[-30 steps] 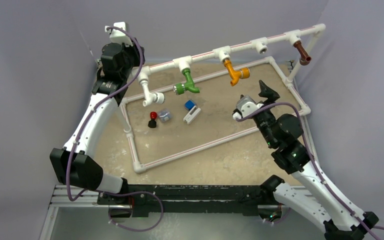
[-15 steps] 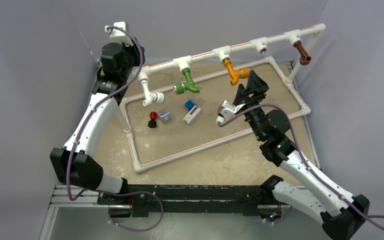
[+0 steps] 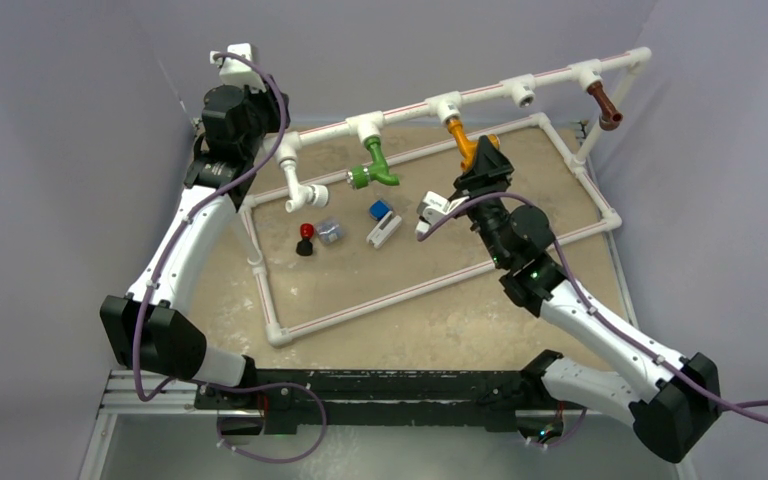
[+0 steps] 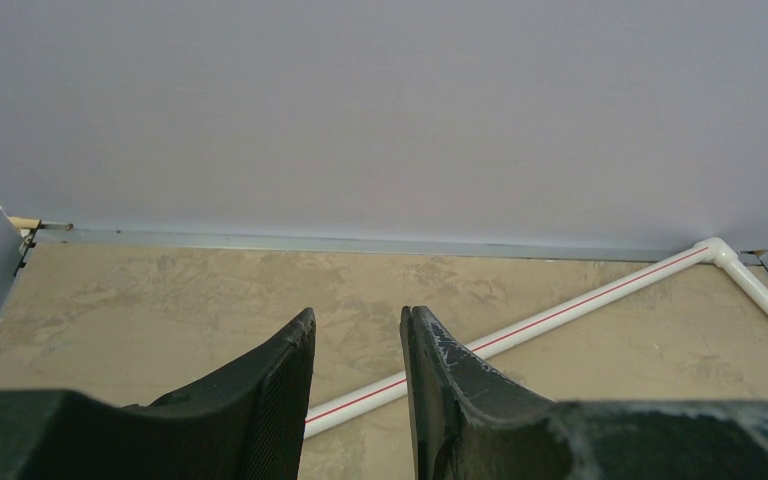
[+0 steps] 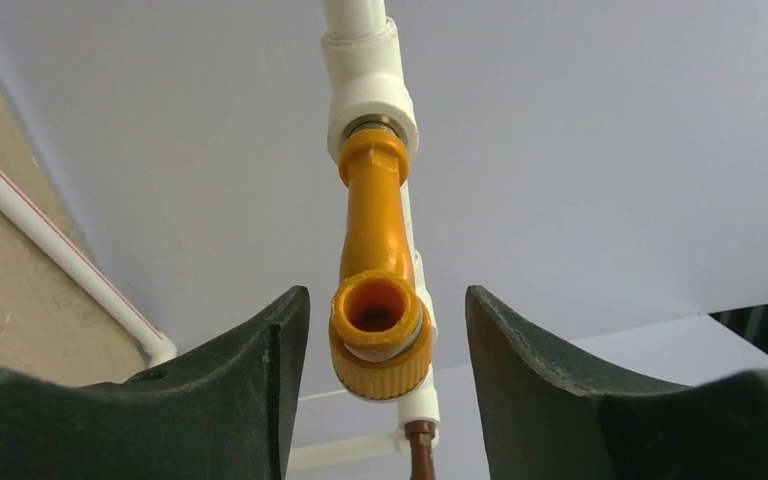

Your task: Install the water faucets

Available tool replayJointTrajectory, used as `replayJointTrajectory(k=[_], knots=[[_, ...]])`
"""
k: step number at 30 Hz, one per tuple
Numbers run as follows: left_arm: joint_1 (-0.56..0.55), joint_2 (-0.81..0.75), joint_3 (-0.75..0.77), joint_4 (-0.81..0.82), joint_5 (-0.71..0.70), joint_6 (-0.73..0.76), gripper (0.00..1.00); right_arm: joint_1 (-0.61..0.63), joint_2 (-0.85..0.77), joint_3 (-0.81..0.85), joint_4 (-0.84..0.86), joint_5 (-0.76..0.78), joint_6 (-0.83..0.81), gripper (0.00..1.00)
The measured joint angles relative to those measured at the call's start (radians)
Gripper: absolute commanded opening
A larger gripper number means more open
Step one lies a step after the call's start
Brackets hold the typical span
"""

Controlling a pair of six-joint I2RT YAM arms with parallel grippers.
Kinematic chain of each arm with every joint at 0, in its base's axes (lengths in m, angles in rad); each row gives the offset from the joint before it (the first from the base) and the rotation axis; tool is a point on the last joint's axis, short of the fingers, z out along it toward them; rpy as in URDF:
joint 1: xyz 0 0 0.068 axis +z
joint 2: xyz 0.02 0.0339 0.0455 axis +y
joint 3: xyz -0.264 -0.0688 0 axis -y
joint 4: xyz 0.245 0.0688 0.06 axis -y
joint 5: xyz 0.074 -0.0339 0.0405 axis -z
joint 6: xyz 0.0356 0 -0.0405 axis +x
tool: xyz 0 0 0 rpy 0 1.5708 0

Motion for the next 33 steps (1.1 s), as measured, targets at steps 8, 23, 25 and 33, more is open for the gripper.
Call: replayJointTrajectory(k=[8, 23, 25, 33], knots=[[0.0, 0.0, 0.0, 0.0, 0.0, 0.0, 0.36, 0.0, 0.059, 0.025, 0.053, 0.01, 0.017, 0.28], [0.001, 0.002, 0.002, 0.002, 0.002, 0.0, 0.36, 0.005, 0.064, 0.026, 0.093, 0.032, 0.338, 0.0], [0.001, 0.002, 0.002, 0.0, 0.003, 0.0, 0.36, 0.005, 0.056, 0.026, 0.091, 0.029, 0.429, 0.0], [0.002, 0.001, 0.002, -0.002, 0.003, 0.0, 0.36, 0.0, 0.048, 0.05, 0.076, 0.047, 0.91, 0.0]])
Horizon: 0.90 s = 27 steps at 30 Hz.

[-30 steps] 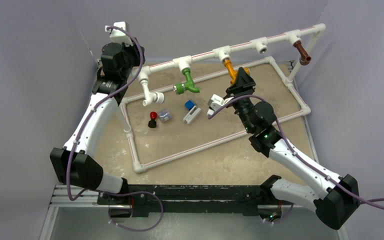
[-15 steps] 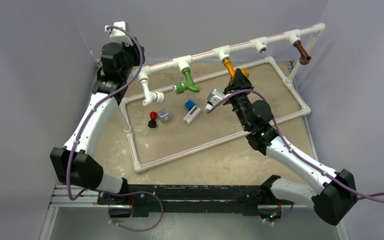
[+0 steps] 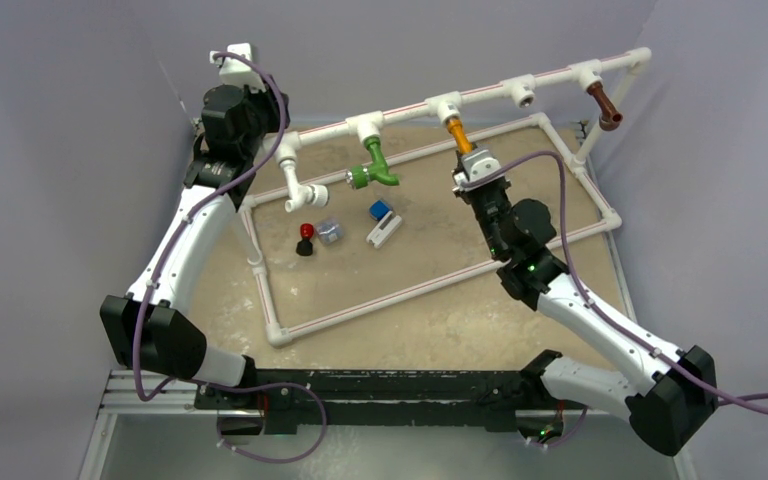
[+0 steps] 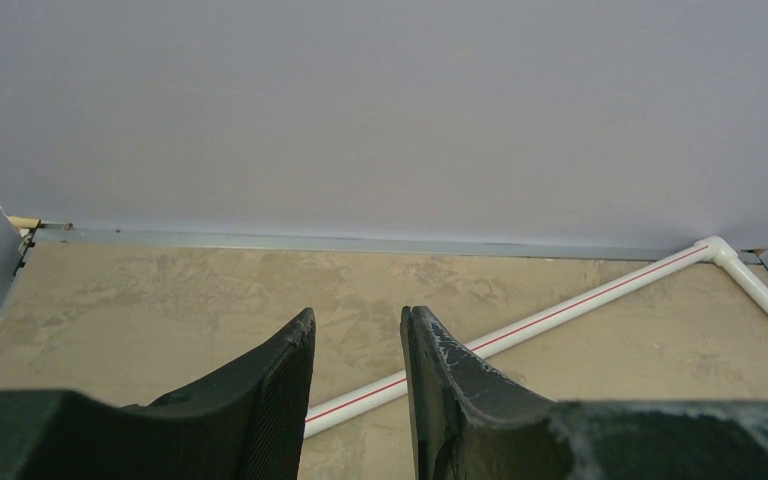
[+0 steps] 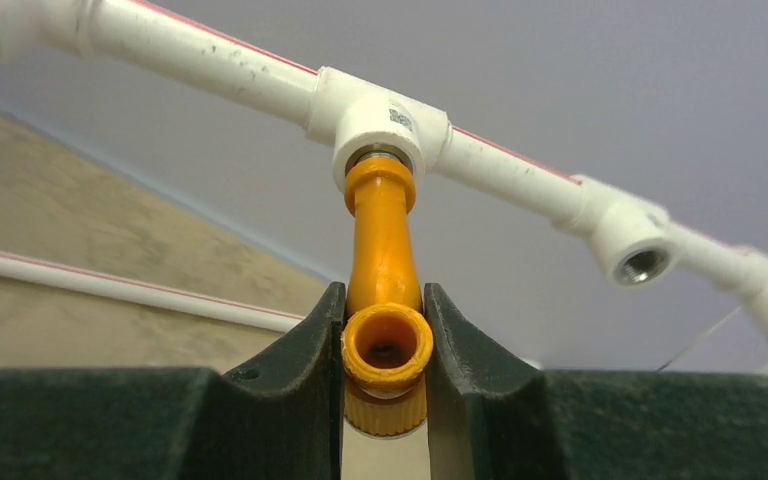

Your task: Install the water faucets

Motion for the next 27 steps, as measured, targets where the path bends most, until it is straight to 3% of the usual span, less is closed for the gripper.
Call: replayJointTrajectory(k=[27], knots=[[0.003, -0.005, 0.0, -0.007, 0.015, 0.0, 0.36, -0.011, -0.024, -0.068, 0.043, 0.187, 1.678, 0.0]])
